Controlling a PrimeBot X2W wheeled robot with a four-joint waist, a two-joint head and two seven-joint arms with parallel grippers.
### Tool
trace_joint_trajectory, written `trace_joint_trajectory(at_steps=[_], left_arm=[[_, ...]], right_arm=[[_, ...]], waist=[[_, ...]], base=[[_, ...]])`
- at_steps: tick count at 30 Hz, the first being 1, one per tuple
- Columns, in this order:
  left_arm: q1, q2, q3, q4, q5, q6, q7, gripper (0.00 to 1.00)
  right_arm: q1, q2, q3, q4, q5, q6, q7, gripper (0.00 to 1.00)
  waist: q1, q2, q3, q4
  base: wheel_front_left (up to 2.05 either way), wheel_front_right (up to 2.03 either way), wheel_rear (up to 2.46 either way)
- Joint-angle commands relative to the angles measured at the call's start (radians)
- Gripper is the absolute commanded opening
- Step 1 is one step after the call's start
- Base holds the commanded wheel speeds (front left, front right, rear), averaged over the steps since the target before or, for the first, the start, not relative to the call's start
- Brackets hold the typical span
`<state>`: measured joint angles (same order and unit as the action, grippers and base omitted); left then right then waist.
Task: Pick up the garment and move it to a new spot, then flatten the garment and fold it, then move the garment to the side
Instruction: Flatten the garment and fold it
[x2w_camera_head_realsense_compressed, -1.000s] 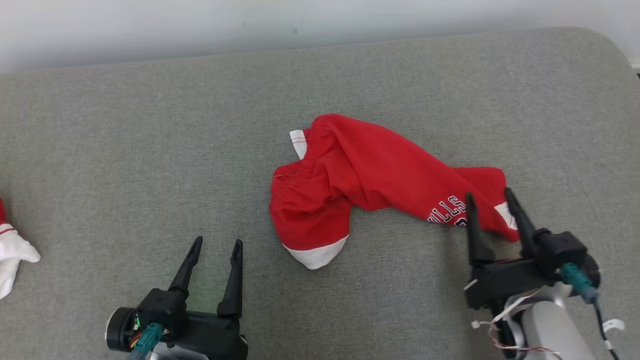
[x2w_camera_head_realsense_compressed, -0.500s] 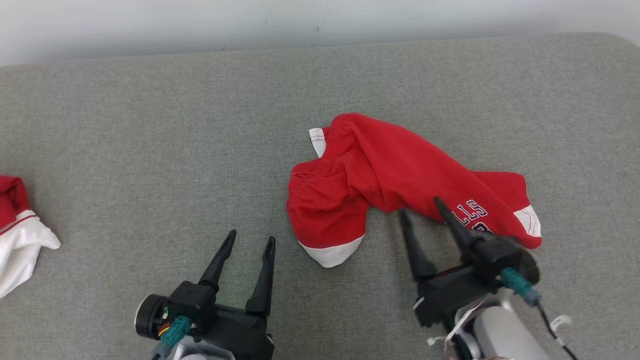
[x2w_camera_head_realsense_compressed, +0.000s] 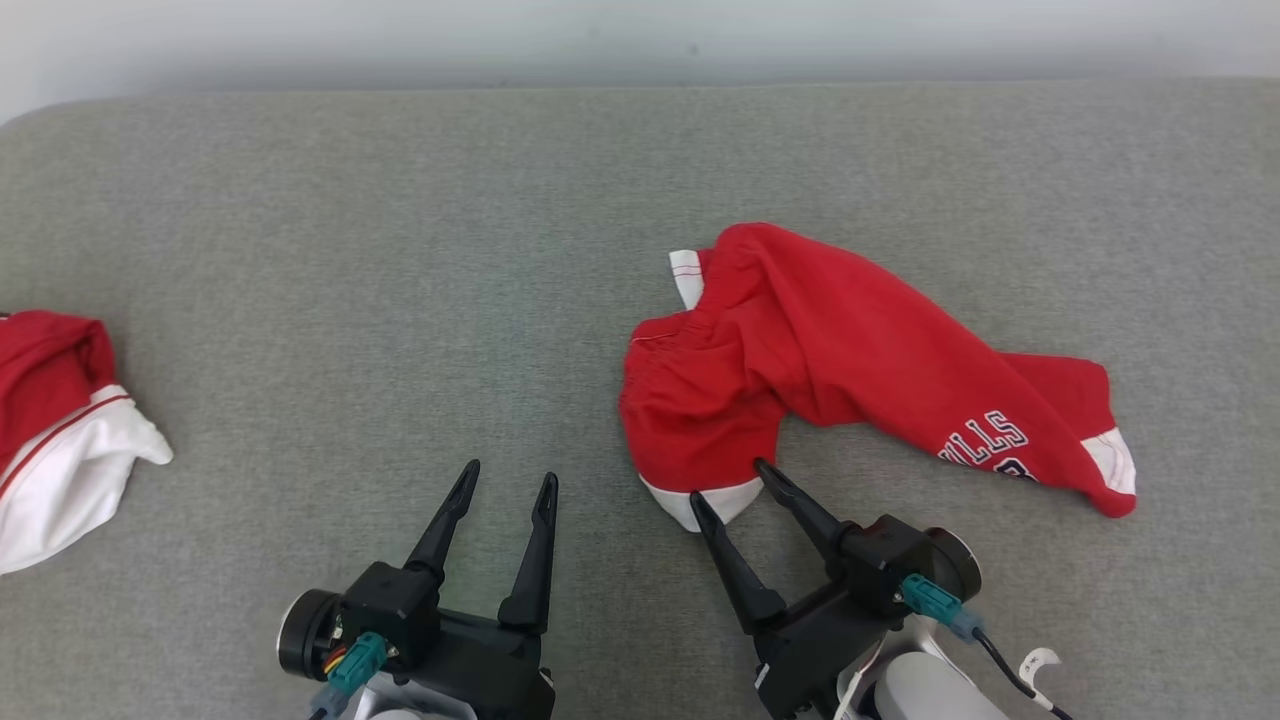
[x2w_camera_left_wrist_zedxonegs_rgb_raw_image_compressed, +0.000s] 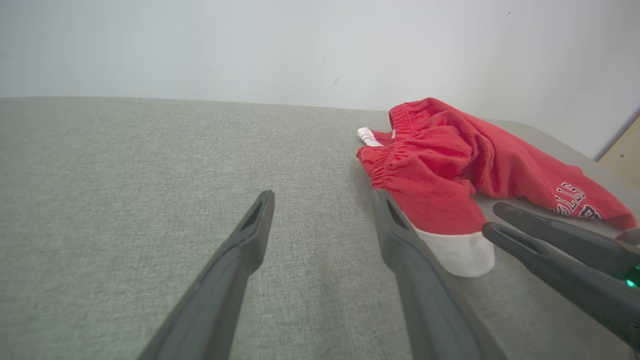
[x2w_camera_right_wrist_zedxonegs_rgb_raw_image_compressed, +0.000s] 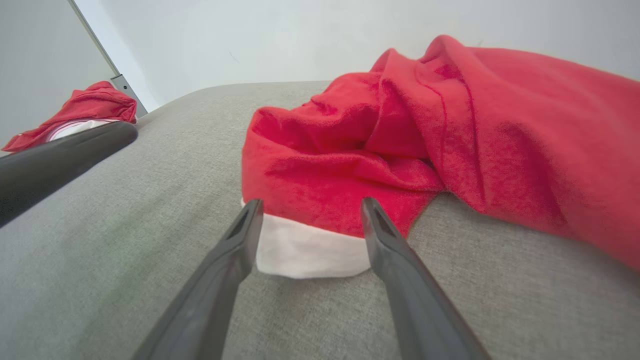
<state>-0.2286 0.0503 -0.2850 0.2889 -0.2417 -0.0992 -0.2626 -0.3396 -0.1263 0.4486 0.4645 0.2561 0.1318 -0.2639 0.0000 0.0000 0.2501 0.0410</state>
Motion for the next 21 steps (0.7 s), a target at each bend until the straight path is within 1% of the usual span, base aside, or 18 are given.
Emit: trace_joint_trajectory(at_steps=[1, 6, 12, 16, 21], left_arm=[[0.005, 0.001, 0.002, -0.001, -0.007, 0.002, -0.003, 1.00], [0.019, 0.001, 0.003, -0.008, -0.015, 0.005, -0.003, 1.00], [0.030, 0.000, 0.013, -0.009, -0.021, 0.010, -0.003, 1.00], [0.024, 0.000, 0.013, -0.009, -0.027, 0.012, -0.003, 1.00], [0.012, 0.000, 0.008, -0.011, -0.033, 0.016, -0.003, 1.00]], right_arm=[[-0.008, -0.004, 0.011, 0.003, 0.008, -0.002, 0.000, 1.00], [-0.014, -0.014, 0.019, 0.026, -0.002, -0.002, 0.000, 1.00], [-0.018, -0.038, 0.088, 0.036, -0.032, -0.002, 0.000, 1.00], [-0.050, -0.039, 0.106, 0.092, -0.076, -0.002, 0.000, 1.00], [-0.097, -0.020, 0.102, 0.169, -0.133, -0.002, 0.000, 1.00]], waist=[[0.0000, 0.0000, 0.000, 0.015], [0.0000, 0.0000, -0.001, 0.038], [0.0000, 0.0000, -0.003, 0.046], [0.0000, 0.0000, -0.002, 0.048], [0.0000, 0.0000, -0.002, 0.056]], base=[[0.00, 0.00, 0.00], [0.00, 0.00, 0.00], [0.00, 0.00, 0.00], [0.00, 0.00, 0.00], [0.00, 0.00, 0.00]])
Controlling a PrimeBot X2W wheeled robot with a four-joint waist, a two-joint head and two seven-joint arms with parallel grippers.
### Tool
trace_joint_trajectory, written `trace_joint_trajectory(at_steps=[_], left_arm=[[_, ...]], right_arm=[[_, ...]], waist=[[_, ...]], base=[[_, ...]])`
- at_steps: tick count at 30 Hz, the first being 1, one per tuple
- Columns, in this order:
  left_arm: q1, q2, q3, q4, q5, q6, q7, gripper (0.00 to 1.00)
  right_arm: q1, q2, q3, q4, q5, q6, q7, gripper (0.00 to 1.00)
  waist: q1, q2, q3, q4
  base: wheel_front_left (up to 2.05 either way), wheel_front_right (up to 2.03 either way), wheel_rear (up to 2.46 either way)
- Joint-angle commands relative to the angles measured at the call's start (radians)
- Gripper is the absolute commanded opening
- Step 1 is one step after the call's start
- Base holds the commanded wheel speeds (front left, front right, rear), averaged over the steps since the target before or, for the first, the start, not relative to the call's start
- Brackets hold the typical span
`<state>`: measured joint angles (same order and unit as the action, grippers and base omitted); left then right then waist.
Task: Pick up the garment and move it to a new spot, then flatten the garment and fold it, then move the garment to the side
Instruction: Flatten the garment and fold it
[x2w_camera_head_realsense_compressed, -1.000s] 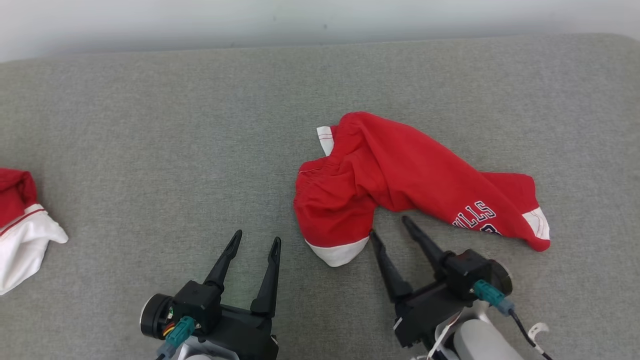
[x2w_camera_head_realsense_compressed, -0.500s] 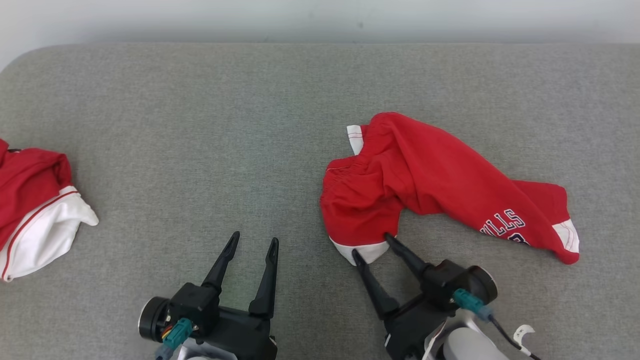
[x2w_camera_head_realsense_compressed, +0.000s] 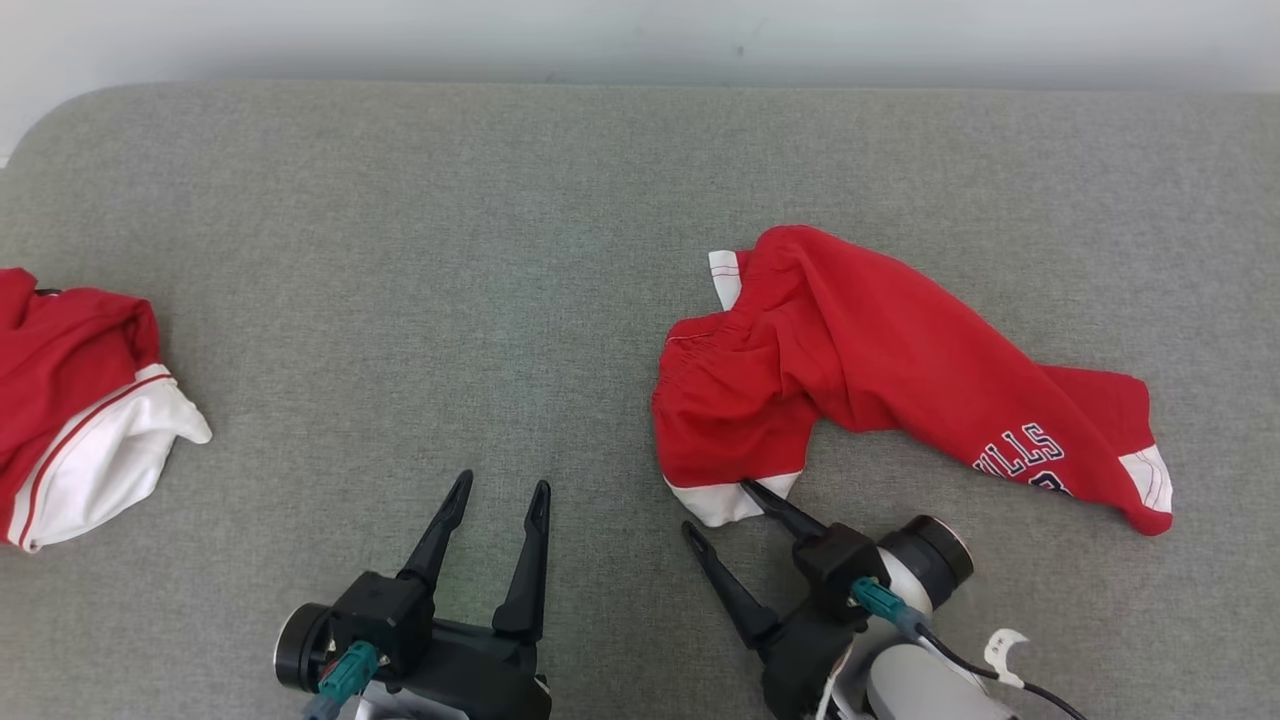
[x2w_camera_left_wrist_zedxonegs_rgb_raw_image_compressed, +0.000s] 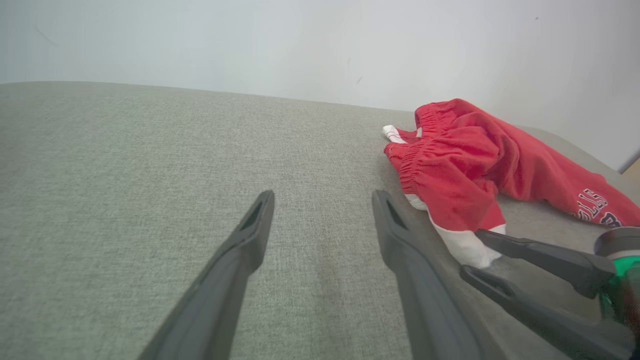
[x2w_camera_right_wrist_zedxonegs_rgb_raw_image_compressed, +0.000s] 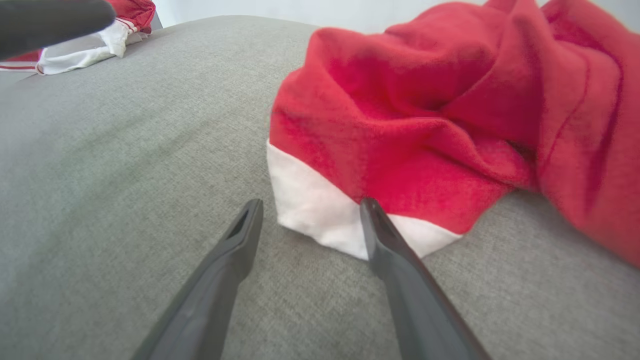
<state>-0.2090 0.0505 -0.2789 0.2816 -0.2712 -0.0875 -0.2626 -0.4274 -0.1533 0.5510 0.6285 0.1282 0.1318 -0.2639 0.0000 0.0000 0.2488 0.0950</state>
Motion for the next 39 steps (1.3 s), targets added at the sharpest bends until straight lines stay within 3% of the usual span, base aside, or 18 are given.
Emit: trace_joint_trajectory(at_steps=[1, 2, 3, 13, 28, 34, 39], left_arm=[[-0.007, 0.000, 0.001, -0.004, -0.003, 0.005, -0.003, 1.00], [-0.004, 0.000, 0.001, -0.003, -0.005, 0.006, -0.003, 1.00], [-0.001, 0.000, 0.001, -0.003, -0.005, 0.006, -0.003, 1.00], [0.034, 0.000, 0.036, 0.009, 0.015, -0.001, -0.003, 1.00], [0.106, 0.000, 0.070, 0.028, 0.033, -0.025, -0.003, 1.00], [0.111, 0.000, 0.052, 0.019, 0.015, -0.026, -0.003, 1.00], [0.102, 0.000, 0.031, 0.018, -0.002, -0.018, -0.003, 1.00]], right_arm=[[-0.017, 0.012, -0.001, 0.021, -0.010, -0.002, 0.000, 0.55], [-0.024, 0.015, -0.003, 0.031, -0.014, -0.002, 0.000, 0.24], [-0.032, 0.018, -0.006, 0.039, -0.016, -0.002, 0.000, 0.00], [-0.055, 0.005, -0.073, -0.091, 0.042, -0.002, 0.000, 0.00], [-0.175, -0.116, -0.167, -0.434, 0.091, -0.002, 0.000, 0.00], [-0.233, -0.149, -0.117, -0.464, 0.129, -0.002, 0.017, 0.00], [-0.246, -0.132, 0.025, -0.378, 0.178, -0.002, 0.066, 0.00]], waist=[[0.0000, 0.0000, -0.002, 0.004], [0.0000, 0.0000, -0.003, 0.006], [0.0000, 0.0000, -0.004, 0.008], [0.0000, 0.0000, -0.058, -0.005], [0.0000, 0.0000, -0.195, -0.043], [0.0000, 0.0000, -0.194, 0.000], [0.0000, 0.0000, -0.169, 0.057]], base=[[0.00, 0.00, 0.00], [0.00, 0.00, 0.00], [0.00, 0.00, 0.00], [0.00, 0.00, 0.00], [0.00, 0.00, 0.00], [0.00, 0.00, 0.00], [0.00, 0.00, 0.00]])
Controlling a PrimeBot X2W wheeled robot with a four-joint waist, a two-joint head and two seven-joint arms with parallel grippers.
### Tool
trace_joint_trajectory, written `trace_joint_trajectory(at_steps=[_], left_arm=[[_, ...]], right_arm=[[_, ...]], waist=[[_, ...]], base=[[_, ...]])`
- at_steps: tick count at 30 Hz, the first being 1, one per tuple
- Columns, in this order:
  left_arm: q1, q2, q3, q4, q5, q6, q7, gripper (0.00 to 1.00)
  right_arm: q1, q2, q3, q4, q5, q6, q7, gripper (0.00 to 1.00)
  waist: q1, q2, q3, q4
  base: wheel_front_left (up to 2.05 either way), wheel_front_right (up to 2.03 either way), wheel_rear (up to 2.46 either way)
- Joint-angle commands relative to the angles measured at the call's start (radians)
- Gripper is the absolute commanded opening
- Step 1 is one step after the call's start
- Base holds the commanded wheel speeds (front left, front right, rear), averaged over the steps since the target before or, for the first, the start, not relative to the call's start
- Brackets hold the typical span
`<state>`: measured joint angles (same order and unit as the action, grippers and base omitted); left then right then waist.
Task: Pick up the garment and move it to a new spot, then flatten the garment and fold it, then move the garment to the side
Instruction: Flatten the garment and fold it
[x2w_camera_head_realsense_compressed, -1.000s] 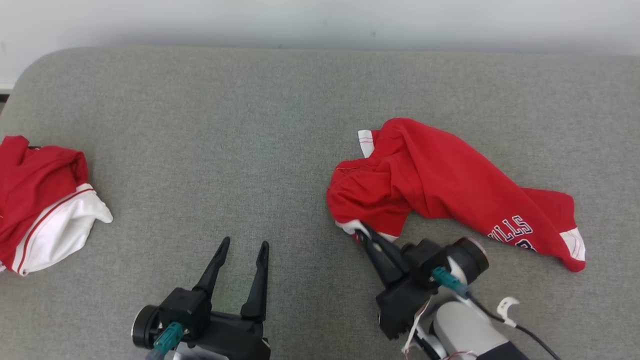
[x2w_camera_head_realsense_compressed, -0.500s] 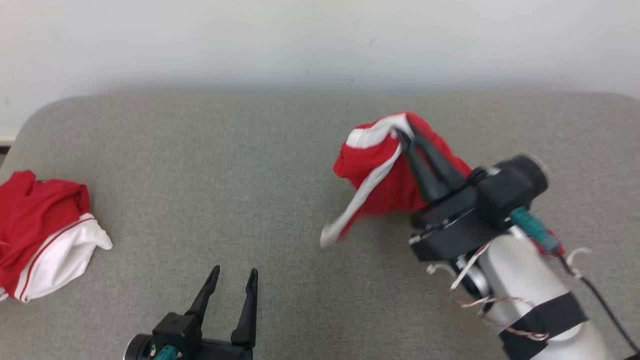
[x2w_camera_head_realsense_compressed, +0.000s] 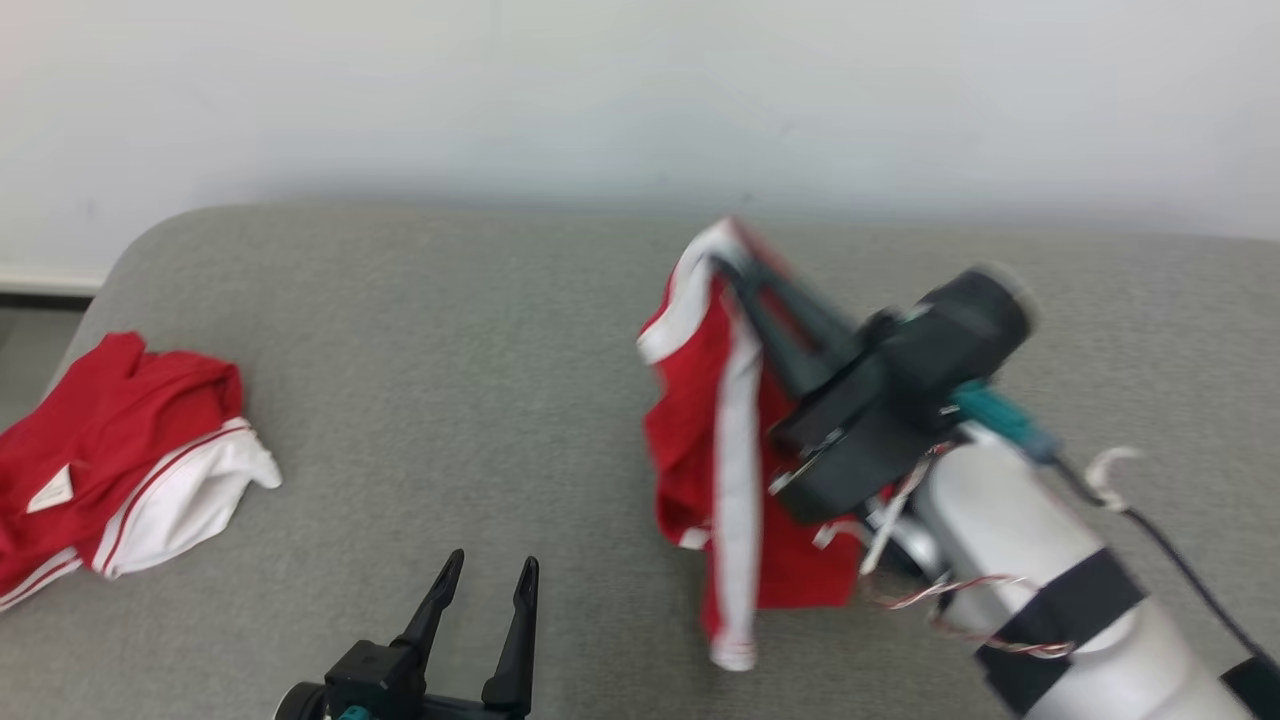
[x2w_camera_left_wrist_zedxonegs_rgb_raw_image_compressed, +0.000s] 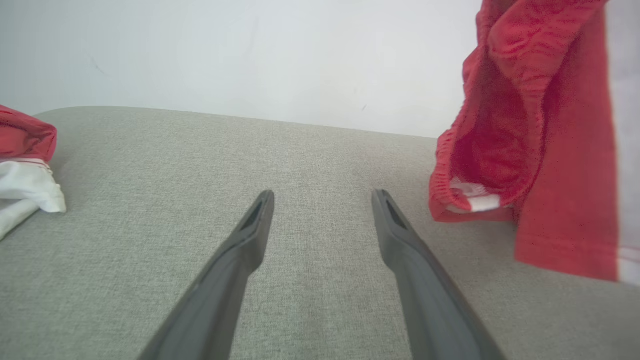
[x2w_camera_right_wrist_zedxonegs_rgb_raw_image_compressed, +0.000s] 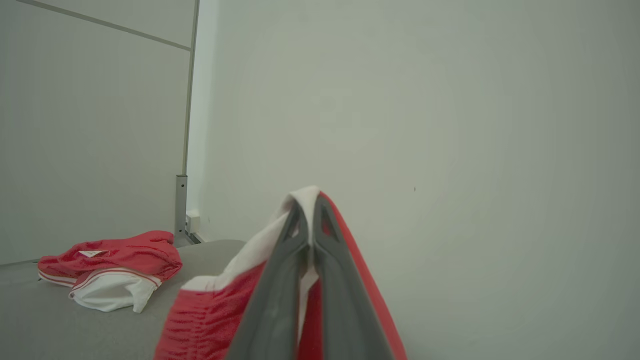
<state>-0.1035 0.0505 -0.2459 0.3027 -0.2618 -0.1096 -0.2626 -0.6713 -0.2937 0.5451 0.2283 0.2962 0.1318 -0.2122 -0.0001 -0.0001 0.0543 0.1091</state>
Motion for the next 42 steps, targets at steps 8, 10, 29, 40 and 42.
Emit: trace_joint_trajectory(at_steps=[8, 10, 29, 40, 42], left_arm=[[-0.015, 0.000, -0.023, -0.005, -0.027, 0.018, -0.003, 1.00], [-0.013, 0.000, -0.022, -0.008, -0.029, 0.022, -0.003, 1.00], [-0.041, 0.000, -0.028, 0.006, -0.038, 0.024, -0.003, 1.00], [-0.042, 0.000, -0.054, 0.007, -0.070, 0.033, -0.003, 1.00], [-0.042, 0.000, -0.063, 0.003, -0.077, 0.038, -0.003, 1.00]], right_arm=[[0.023, 0.061, 0.176, 0.236, 0.115, -0.002, 0.027, 1.00], [0.034, 0.063, 0.199, 0.268, 0.147, -0.002, 0.024, 1.00], [0.062, -0.027, 0.446, 0.235, 0.382, -0.002, 0.221, 1.00], [-0.049, -0.024, 0.511, 0.183, 0.316, -0.002, 0.425, 1.00], [-0.065, -0.014, 0.516, 0.216, 0.272, -0.002, 0.458, 1.00]], waist=[[0.0001, 0.0001, 0.053, 0.087], [0.0001, 0.0001, 0.057, 0.082], [0.0001, 0.0001, 0.084, 0.010], [0.0001, 0.0001, 0.091, 0.060], [0.0001, 0.0001, 0.096, 0.082]], base=[[0.00, 0.00, 0.00], [0.00, 0.00, 0.00], [0.00, 0.00, 0.00], [0.00, 0.00, 0.00], [0.00, 0.00, 0.00]])
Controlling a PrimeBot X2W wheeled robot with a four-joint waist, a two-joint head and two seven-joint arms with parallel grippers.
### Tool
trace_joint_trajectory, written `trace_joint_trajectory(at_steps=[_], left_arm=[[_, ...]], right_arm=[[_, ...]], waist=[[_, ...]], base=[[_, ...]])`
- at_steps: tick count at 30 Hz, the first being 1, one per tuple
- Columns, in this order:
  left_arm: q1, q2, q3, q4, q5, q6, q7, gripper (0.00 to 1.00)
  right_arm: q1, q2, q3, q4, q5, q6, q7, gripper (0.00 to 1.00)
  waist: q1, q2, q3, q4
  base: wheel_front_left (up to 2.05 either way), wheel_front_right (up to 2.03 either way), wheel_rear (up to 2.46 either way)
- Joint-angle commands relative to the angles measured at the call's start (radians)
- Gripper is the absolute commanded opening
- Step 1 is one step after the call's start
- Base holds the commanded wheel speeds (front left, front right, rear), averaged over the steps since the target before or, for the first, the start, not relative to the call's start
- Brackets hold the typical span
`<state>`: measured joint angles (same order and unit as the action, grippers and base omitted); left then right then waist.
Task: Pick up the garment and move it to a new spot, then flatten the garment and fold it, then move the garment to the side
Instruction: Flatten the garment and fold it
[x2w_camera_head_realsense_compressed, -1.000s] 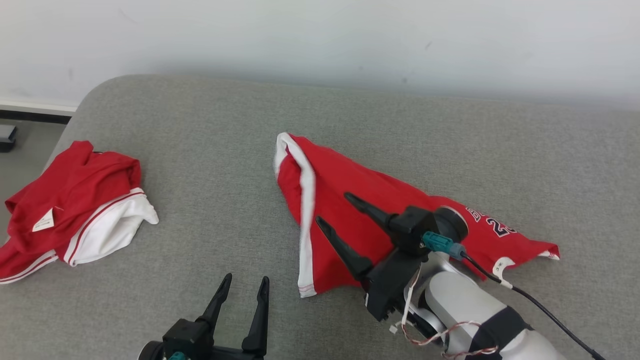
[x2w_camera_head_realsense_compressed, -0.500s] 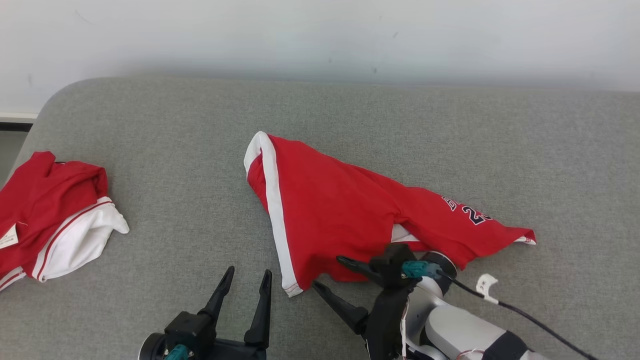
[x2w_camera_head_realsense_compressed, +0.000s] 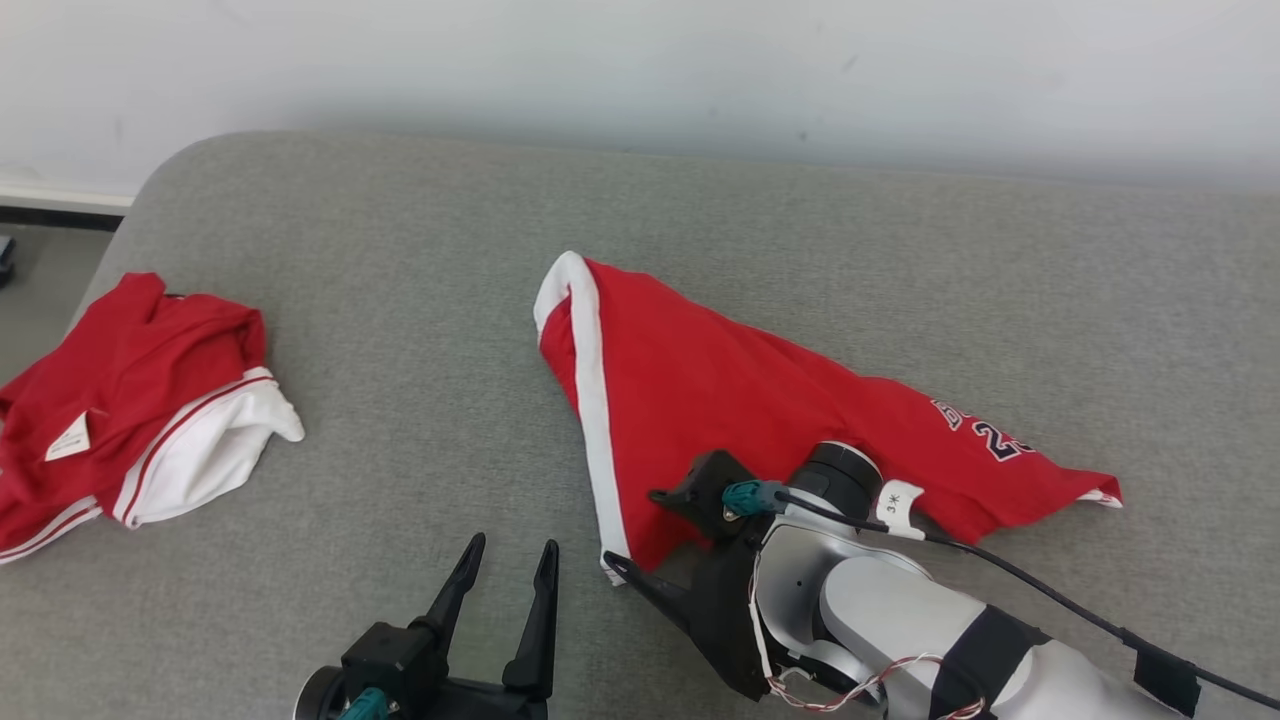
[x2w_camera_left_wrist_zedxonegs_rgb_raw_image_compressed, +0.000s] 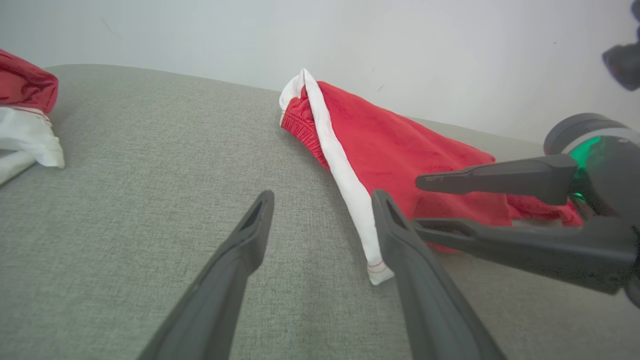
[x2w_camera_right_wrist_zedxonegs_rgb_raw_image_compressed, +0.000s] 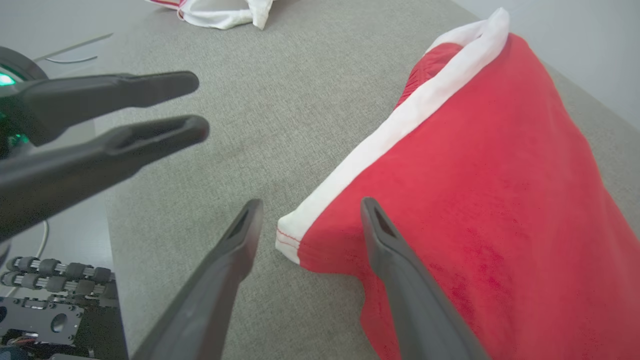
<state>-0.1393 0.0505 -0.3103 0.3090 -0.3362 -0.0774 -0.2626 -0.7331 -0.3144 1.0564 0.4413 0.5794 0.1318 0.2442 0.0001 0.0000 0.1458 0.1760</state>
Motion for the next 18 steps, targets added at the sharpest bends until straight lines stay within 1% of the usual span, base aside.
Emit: trace_joint_trajectory(at_steps=[1, 6, 10, 12, 15, 18], left_arm=[[-0.005, 0.000, -0.004, -0.003, -0.005, 0.006, -0.003, 1.00], [0.002, 0.000, -0.017, -0.010, -0.025, 0.012, -0.003, 1.00], [0.007, 0.000, -0.019, -0.016, -0.033, 0.015, -0.003, 1.00], [0.009, 0.000, -0.017, -0.018, -0.035, 0.019, -0.003, 1.00], [0.008, 0.000, -0.012, -0.019, -0.035, 0.020, -0.003, 1.00], [0.004, 0.000, -0.009, -0.018, -0.032, 0.019, -0.003, 1.00]], right_arm=[[-0.005, 0.010, 0.004, 0.017, -0.017, -0.002, 0.011, 1.00], [0.016, 0.021, 0.008, 0.072, -0.043, -0.002, 0.042, 1.00], [0.032, 0.008, 0.001, 0.103, -0.072, -0.002, 0.038, 0.99], [0.044, 0.000, -0.002, 0.108, -0.079, -0.002, 0.035, 0.69], [0.053, -0.017, -0.008, 0.110, -0.091, -0.002, 0.020, 0.00], [0.059, -0.021, -0.019, 0.106, -0.094, -0.002, -0.002, 0.00]], waist=[[-0.0001, 0.0000, 0.007, 0.023], [-0.0001, 0.0000, 0.018, 0.056], [-0.0001, 0.0000, 0.026, 0.067], [-0.0001, 0.0000, 0.028, 0.065], [-0.0001, 0.0000, 0.029, 0.053], [-0.0001, 0.0000, 0.026, 0.041]], base=[[0.00, 0.00, 0.00], [0.00, 0.00, 0.00], [0.00, 0.00, 0.00], [0.00, 0.00, 0.00], [0.00, 0.00, 0.00], [0.00, 0.00, 0.00]])
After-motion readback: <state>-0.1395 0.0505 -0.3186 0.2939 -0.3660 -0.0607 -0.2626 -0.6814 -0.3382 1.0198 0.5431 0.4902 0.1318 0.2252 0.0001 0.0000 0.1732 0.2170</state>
